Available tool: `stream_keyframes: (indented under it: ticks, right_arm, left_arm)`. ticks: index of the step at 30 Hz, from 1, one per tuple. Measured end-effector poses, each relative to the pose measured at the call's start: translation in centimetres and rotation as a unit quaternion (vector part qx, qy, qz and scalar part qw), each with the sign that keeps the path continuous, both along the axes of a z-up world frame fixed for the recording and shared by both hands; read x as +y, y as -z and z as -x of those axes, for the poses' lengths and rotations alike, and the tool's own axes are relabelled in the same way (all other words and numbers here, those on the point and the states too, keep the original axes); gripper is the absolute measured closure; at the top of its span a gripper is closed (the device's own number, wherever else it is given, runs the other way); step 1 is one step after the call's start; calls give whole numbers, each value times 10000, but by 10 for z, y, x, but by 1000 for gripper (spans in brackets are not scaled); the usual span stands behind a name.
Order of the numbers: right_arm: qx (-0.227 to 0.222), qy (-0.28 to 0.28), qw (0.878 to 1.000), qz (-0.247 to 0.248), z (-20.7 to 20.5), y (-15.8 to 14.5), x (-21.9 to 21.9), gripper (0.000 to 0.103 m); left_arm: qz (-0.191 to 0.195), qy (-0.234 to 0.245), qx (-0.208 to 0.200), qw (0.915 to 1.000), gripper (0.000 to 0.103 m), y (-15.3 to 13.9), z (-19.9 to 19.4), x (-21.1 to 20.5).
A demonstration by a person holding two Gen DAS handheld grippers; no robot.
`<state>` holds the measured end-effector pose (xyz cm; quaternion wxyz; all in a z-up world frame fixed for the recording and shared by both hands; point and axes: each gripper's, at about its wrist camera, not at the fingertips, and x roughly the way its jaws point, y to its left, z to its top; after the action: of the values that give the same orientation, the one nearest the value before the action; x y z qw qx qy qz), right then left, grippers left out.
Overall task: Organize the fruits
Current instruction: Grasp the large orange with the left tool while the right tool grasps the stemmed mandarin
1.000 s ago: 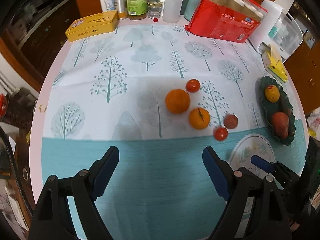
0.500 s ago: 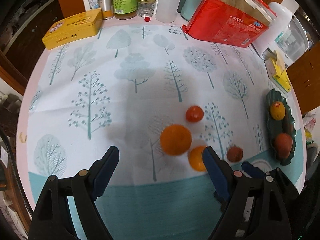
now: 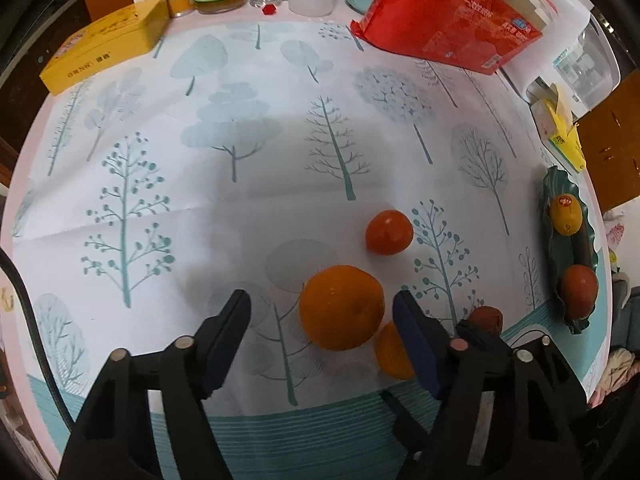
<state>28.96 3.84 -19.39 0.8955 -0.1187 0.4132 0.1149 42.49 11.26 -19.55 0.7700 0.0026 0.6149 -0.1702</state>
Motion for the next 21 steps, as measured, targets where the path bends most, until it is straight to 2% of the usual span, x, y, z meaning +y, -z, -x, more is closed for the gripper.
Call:
stream_keyframes:
  ticks: [4,7,9,13,21]
  right_arm:
    - [51,-21,10000,-7,-2,7,3,46]
    - [-7,-44,10000,-9,-2,7,5,52]
    - [22,-61,10000,-16,-3,8,5,56]
    - [8,-86,10000,-42,-3,5,2,65]
    - [92,-79,9999,-117,-2,4,2,66]
  left_arm:
    - [105,36,32,9999,41,7,-2,-3]
    - [171,103,31,9998,49,9,-2,-7]
    - [329,145,72,9993,59,11,-2,-10]
    - [325,158,-23,9993,60,11,0,-13]
    - [307,59,-71,9995,61,7,7,-3]
